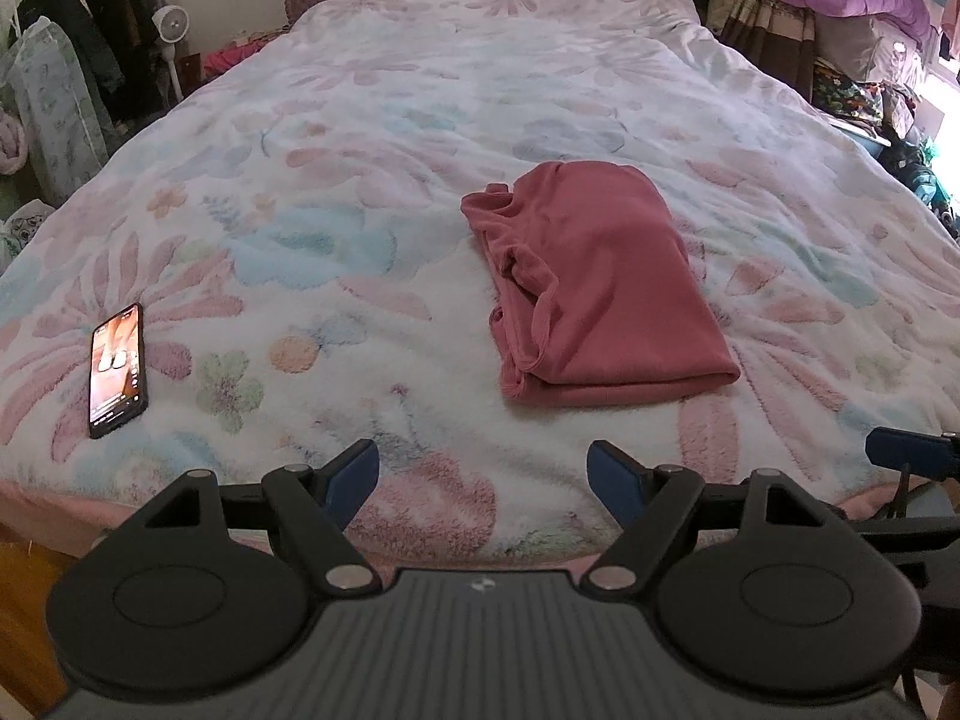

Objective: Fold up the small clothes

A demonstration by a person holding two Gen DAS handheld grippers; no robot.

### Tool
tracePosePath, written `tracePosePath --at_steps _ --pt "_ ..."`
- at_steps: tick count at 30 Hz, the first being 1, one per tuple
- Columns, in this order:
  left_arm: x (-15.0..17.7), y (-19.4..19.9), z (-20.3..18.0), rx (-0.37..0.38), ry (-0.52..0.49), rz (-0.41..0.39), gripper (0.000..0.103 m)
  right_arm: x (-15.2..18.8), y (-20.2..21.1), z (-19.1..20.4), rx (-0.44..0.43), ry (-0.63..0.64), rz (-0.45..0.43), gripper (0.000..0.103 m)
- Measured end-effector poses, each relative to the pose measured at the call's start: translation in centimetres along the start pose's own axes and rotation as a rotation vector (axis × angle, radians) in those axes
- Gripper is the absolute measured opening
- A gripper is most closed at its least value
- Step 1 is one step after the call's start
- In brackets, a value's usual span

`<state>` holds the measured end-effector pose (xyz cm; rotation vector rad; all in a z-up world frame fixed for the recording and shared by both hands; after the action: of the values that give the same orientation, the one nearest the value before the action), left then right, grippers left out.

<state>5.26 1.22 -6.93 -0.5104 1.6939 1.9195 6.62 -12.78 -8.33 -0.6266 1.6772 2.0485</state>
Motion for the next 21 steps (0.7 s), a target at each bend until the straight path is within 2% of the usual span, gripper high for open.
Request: tracePosePath --at_steps 21 --pt "0.14 0.12 -0.07 -0.002 0.000 -0.001 0.092 -0.02 0.09 -0.39 0.022 -0.022 -0.012 0.082"
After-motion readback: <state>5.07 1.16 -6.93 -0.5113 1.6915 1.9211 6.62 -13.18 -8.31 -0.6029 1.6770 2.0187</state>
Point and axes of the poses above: each gripper's, at about its wrist camera, not at the fingertips, and y roughly against the way its jaws point, z to its left, x to its underside, the point moved 6 cm from there along -y, roughly the way its jaws point, and after that the axes turned 12 degrees about -y, right-handed, at the moved point
